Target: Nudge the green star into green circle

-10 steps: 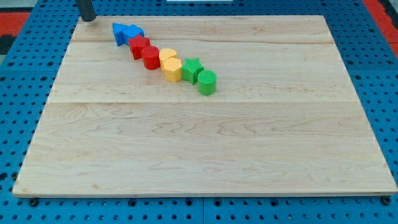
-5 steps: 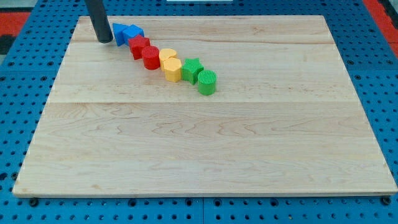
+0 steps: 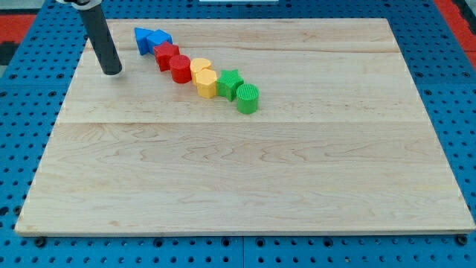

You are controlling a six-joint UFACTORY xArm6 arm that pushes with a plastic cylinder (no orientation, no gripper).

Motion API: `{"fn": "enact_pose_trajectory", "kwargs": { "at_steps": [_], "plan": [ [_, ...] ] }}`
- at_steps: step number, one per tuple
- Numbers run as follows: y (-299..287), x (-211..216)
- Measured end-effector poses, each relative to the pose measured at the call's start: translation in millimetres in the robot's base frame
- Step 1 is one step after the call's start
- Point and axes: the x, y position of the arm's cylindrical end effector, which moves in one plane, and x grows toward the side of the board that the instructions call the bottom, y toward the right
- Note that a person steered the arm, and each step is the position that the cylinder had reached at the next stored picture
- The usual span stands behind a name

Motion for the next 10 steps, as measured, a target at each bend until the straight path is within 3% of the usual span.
{"fn": "enact_pose_trajectory", "kwargs": {
  "at_steps": [2,4,5,7,9,10],
  "plan": [
    [-1.0,8.8],
    [70.8,57.5],
    [95.7,64.1],
    [90.7,59.9],
    [200.3,62.7],
    [201.2,62.7]
  ]
}}
